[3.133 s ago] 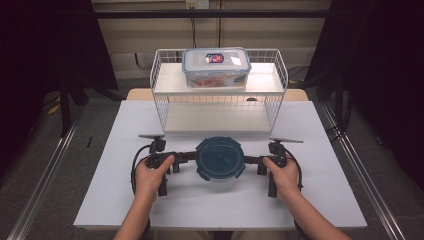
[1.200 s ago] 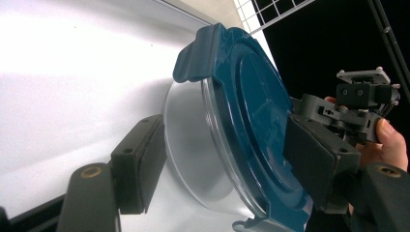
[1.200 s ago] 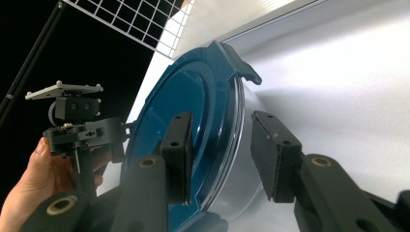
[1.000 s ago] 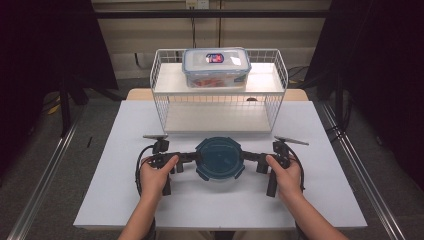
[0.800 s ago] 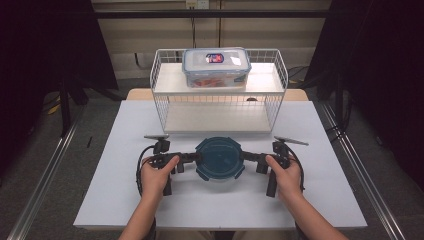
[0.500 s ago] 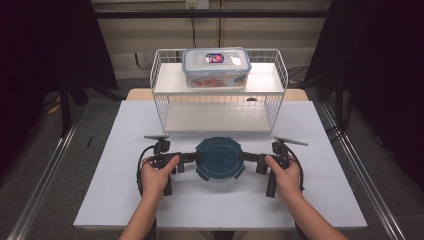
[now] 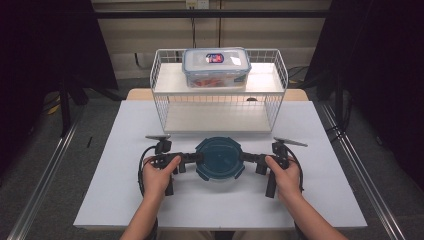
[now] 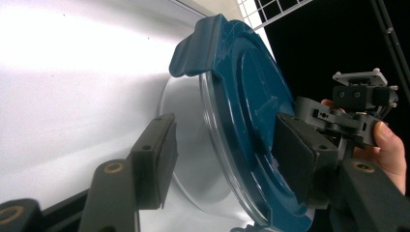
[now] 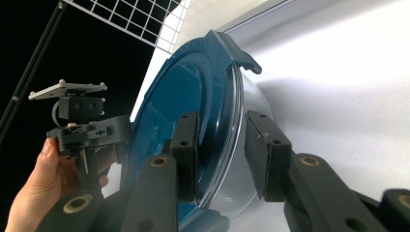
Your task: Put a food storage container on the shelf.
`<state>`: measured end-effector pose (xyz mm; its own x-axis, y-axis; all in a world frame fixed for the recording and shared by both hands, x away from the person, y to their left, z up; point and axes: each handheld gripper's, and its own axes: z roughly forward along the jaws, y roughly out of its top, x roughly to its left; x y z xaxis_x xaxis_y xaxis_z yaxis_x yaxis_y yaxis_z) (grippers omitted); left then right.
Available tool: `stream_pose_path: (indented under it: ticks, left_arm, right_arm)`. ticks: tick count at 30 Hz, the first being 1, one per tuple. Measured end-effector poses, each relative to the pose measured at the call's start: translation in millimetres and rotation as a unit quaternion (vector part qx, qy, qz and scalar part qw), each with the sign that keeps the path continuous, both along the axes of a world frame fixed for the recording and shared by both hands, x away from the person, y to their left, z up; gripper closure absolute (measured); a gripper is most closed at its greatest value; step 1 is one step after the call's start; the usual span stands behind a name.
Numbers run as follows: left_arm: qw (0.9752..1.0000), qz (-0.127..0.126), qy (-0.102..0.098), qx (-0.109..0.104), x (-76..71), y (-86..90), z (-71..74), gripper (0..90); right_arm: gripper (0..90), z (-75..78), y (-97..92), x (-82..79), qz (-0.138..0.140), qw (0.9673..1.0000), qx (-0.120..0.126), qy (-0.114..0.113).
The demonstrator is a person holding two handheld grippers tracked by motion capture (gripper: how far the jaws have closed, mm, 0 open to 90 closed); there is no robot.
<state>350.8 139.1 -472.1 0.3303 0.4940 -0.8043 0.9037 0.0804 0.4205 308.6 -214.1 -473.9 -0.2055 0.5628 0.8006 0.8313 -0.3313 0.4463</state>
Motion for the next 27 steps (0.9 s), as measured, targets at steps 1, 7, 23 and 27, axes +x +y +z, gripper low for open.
stream_pose_path:
  ticks: [1, 7, 23, 27]
  left_arm:
    - [1.0000, -0.001, 0.002, 0.001, 0.1, -0.5, -0.6, 43.3]
    - [1.0000, -0.001, 0.007, -0.006, 0.1, -1.5, -0.7, 46.2]
    - [0.9995, 0.011, 0.023, -0.018, -1.0, 0.5, -1.4, 51.2]
    - [0.9991, 0.015, 0.032, -0.025, -0.6, 1.5, -2.6, 51.8]
  right_arm:
    - [68.9, -0.2, 0.0, -0.1, 0.000, 1.0000, 0.003, 0.001]
    - [69.3, -1.6, -0.1, -0.5, -0.002, 0.9999, 0.010, 0.002]
    - [68.6, -6.1, -0.4, -3.0, -0.016, 0.9993, 0.032, 0.011]
    - [68.2, -7.9, -0.4, -3.5, -0.020, 0.9990, 0.038, 0.011]
